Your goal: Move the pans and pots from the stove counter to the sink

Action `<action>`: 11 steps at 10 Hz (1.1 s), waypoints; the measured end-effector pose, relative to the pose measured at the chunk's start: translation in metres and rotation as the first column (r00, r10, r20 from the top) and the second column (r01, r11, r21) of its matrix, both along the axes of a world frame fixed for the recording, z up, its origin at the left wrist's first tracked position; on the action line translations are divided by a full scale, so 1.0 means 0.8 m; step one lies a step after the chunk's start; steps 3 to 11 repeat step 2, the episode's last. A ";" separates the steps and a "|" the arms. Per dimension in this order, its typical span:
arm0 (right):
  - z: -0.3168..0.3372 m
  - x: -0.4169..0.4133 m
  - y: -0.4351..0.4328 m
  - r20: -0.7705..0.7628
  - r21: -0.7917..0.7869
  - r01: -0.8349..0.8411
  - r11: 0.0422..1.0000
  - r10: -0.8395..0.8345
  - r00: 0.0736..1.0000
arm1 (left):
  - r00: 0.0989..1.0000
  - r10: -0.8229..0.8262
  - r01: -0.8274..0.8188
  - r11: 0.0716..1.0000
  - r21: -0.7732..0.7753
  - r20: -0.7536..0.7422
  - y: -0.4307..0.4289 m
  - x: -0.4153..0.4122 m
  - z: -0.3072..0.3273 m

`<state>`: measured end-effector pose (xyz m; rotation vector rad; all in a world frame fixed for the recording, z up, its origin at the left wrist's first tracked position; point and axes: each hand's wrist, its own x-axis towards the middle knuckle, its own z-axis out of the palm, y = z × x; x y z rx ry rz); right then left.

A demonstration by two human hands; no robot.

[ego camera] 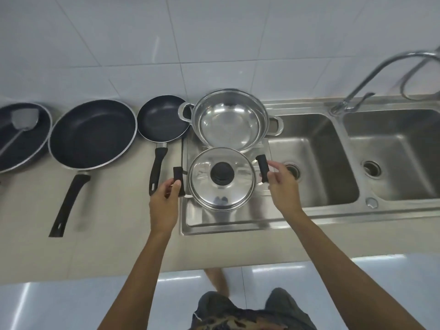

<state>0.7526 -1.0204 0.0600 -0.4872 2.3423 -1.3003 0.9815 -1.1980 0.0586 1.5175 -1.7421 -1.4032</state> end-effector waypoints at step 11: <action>0.016 0.004 0.016 0.050 0.034 -0.128 0.991 0.126 0.991 | 0.985 0.042 -0.018 0.990 -0.142 0.169 0.054 -0.001 0.004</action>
